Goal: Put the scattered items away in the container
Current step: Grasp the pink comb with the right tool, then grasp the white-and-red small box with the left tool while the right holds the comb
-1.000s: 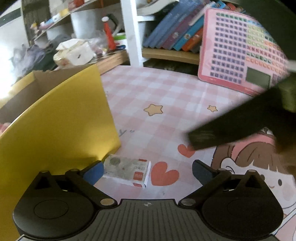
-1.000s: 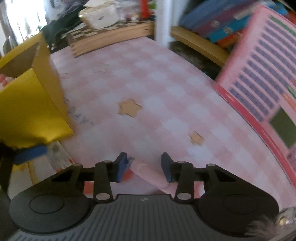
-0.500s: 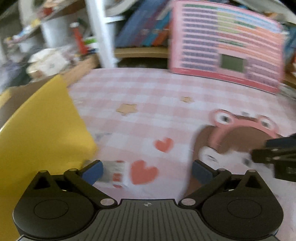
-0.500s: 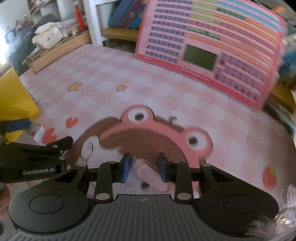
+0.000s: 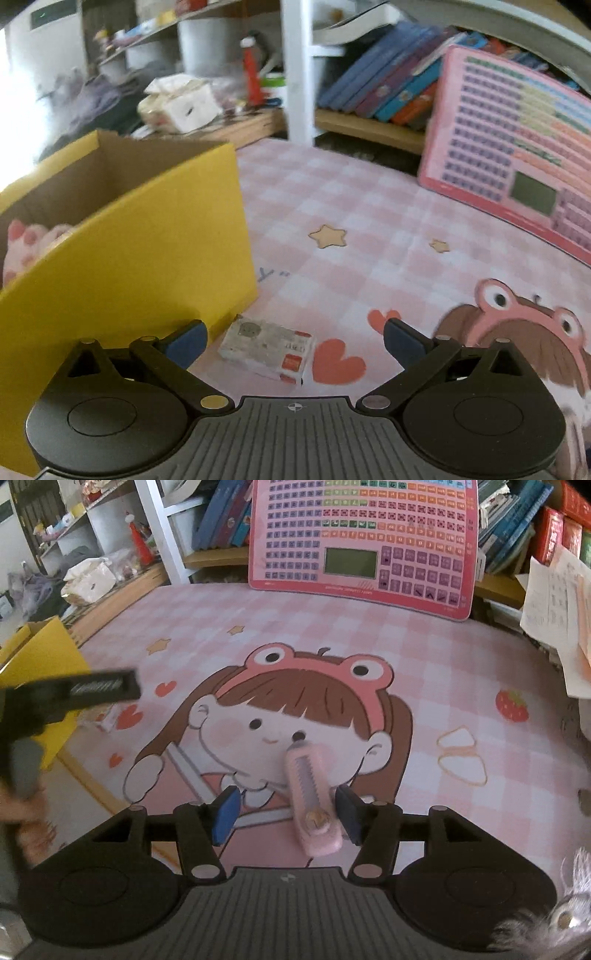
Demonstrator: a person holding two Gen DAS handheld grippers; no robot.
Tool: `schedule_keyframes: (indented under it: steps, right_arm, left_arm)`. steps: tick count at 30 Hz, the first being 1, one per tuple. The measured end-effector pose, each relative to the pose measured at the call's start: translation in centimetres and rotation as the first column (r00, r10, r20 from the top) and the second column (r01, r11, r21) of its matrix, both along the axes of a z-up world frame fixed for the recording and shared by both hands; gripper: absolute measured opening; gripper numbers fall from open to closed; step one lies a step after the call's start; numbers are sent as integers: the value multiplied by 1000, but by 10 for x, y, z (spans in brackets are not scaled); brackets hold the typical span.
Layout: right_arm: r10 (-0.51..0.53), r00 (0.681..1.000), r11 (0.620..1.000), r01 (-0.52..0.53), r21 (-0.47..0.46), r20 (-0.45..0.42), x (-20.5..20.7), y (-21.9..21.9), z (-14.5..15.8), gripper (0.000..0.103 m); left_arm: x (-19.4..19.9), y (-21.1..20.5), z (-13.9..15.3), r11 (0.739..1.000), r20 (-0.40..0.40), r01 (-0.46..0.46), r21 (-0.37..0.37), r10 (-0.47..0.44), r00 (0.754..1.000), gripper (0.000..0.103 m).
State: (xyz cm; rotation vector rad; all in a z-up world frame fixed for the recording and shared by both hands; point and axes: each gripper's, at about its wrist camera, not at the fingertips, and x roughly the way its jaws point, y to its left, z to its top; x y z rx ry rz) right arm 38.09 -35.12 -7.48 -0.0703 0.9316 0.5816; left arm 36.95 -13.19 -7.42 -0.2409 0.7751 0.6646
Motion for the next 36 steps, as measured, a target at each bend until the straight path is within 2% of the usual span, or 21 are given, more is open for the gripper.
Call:
schedule_keyframes:
  steps: [3,5,9,12,17,20,21,23,27,30,36]
  right_arm:
    - [11,1000,1000,-11,-7,-9,-4,-3,2,55]
    - [6,1000,1000,-6,-12,-7,-6,-7,3,55]
    - [-8,1000,1000,8,-4,22,-7,-12,9,55]
    - [3,999,1000,-2,-17,38,-3,-6,6,56]
    - [12,999,999,-9,-49,51,3,5,1,54]
    - [8,997,997,-2,-76,71,3,9,-2,50]
    - [6,997,996,1,-85,77,3,11,-2,46]
    - [6,996,995,3,-103,88,1,12,-2,39]
    - [2,995,993,10,-114,101,-2,13,-1,24]
    - [-18,995,994,29,-107,99,-2,12,-1,23]
    - [-47,996,996,53,-78,76,-13,11,0,23]
  left_arm:
    - [8,9,-8,996,-35,-22,-81,19,999,102]
    - [10,6,-10,997,-49,14,-75,-17,999,100]
    - [2,-5,-9,987,-42,140,-77,-144,989,94]
    - [1,-3,-12,981,-39,184,-54,-186,982,91]
    - [-4,5,-14,972,-31,230,-46,-232,972,78]
    - [-3,11,-12,977,-20,206,-54,-207,978,68]
    - [-3,13,-12,979,-16,197,-58,-198,980,65]
    - [-3,15,-10,980,-20,193,-53,-194,981,53]
    - [-11,17,-7,969,-10,232,-89,-234,972,52]
    - [-18,16,-3,956,-2,260,-133,-262,965,52]
    - [-39,9,11,921,6,366,-132,-368,930,52]
